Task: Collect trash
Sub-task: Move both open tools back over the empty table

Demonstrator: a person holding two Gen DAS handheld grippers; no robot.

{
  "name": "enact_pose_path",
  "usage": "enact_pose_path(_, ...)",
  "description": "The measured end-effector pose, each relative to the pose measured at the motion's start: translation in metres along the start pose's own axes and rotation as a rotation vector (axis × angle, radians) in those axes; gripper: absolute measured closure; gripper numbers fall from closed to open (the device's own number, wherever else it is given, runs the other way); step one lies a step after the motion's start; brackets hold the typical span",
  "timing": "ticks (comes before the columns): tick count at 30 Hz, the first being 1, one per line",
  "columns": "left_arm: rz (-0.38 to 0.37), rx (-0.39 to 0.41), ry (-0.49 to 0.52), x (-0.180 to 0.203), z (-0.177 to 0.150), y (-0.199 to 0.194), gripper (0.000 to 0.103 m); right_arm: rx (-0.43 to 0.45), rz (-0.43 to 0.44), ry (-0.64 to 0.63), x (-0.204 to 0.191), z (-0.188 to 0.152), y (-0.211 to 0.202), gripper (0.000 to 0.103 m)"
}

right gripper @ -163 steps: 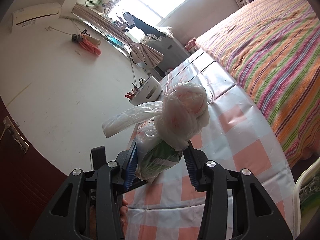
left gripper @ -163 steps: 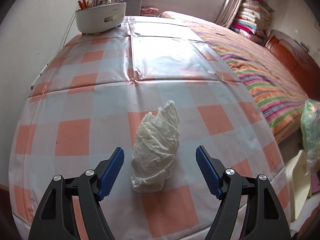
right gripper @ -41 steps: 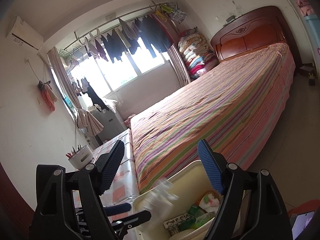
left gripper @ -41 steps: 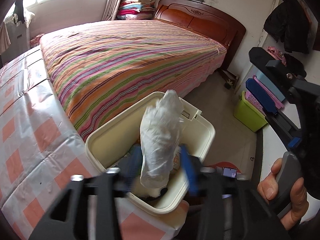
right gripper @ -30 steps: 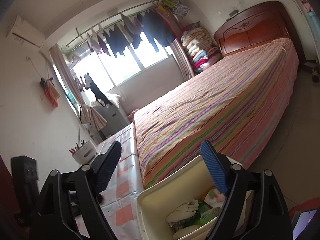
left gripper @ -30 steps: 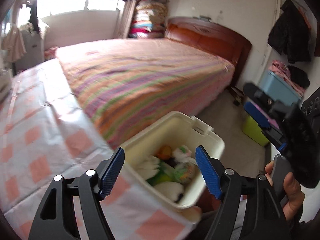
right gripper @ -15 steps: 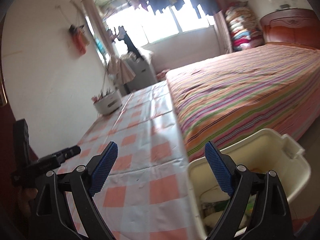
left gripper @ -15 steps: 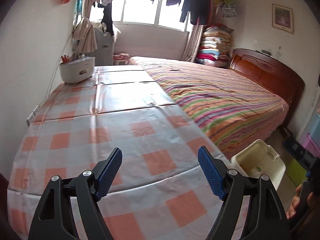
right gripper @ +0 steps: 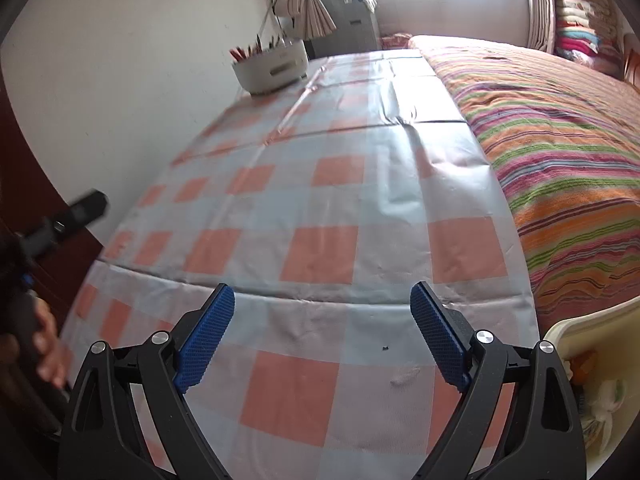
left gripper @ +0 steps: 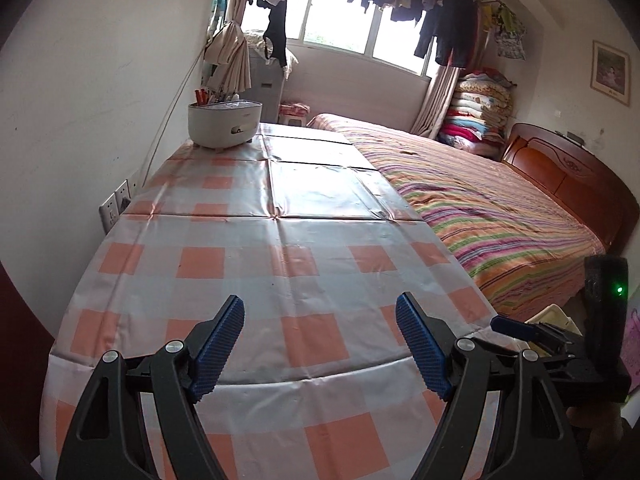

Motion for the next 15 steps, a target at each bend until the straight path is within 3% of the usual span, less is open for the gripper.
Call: enact_pose_path(15, 0.021, -0.039, -0.064, -0.028, -0.002, 0.014, 0.027, -0.083, -0.124, -0.038, -0.007, 0.02, 0.057, 0.015)
Point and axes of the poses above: each gripper's, at about its wrist camera, not at the fingertips, and y roughly the way its jaws point, x to its right, z to its top, the point moved 4 cm from there along y, roughly the way its jaws point, and after that the axes turned 6 degrees about -y, right-handed, at the moved point
